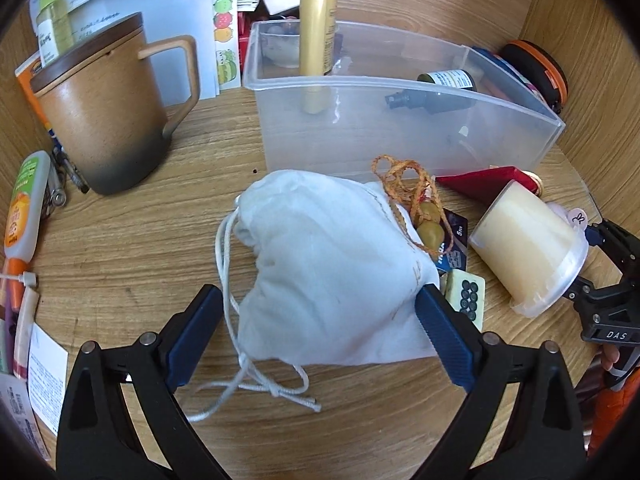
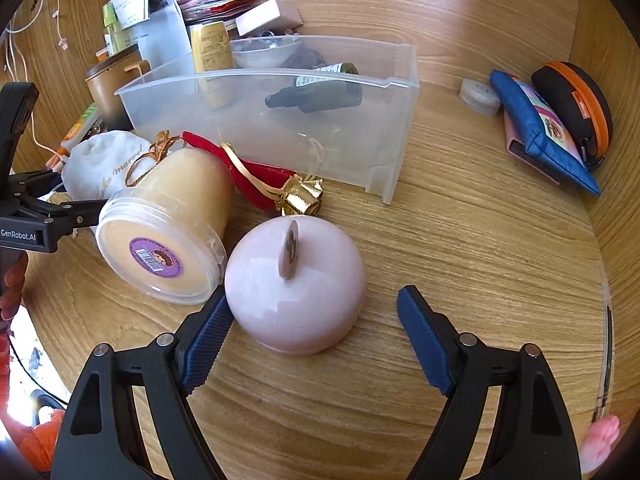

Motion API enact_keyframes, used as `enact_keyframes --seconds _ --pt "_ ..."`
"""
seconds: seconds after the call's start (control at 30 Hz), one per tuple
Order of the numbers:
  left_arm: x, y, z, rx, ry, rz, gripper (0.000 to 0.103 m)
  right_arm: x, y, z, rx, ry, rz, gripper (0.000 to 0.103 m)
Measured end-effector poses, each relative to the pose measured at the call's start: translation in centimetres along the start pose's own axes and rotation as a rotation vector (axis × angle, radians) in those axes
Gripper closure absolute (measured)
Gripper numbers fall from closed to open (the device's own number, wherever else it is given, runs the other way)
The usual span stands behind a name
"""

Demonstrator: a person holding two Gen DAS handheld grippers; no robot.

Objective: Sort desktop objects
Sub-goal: 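Grasp the pink round candle with the right gripper while the left grasps the white pouch, then carry the pink candle and white pouch over the clear box with both grippers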

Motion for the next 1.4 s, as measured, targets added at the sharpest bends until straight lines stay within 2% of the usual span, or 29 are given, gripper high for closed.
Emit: enact_keyframes --seconds 0.07,0.13,0.27,0.4,0.5,0.57,0.67,0.87,0.97,1.4 --pt "0.0 0.1 0.1 0.000 -0.001 0.000 0.004 0.0 0.1 0.0 0.006 0.000 -0.003 0.024" --pt "0.2 0.2 0.3 0.005 0.001 0.000 0.004 -0.2 0.1 0.1 0.009 0.000 0.003 0.029" --pt "0.6 0.7 0.7 0.016 0.017 0.005 0.004 -0.7 -0.1 0.3 0.030 -0.010 0.007 0.043" --pt "1.0 0.8 1.0 0.031 0.053 0.034 0.005 -0.8 -0.2 0.3 0.040 -0.001 0.002 0.043" --pt "1.9 0.6 1.1 0.045 0.092 0.036 0.021 -0.7 -0.2 0.2 0.046 0.018 0.004 0.043" --pt "2.5 0.7 1.1 0.043 0.115 0.030 0.035 -0.5 -0.4 0.2 0.043 0.035 0.020 0.043" --pt "2.8 0.7 0.9 0.050 0.106 0.005 0.049 -0.3 -0.7 0.2 0.044 0.053 0.034 0.043" --pt "3.1 0.0 0.8 0.081 0.082 -0.010 0.064 0.5 -2.3 0.8 0.078 0.084 0.031 0.043" --pt "3.4 -0.7 0.9 0.101 0.076 -0.021 0.068 1.0 -3.1 1.3 0.100 0.095 0.029 0.043" --pt "3.0 -4.8 1.6 0.195 0.071 0.003 0.069 1.5 -5.1 2.4 0.143 0.125 0.038 0.043"
Point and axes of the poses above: each gripper's, at about its wrist camera, not at the fingertips, and y roughly the way its jaws point, x to its right, z to its top, the point moved 10 cm from there along y, roughly the way its jaws point, and after that the axes turned 14 degrees about -z, right-handed, at the moved point
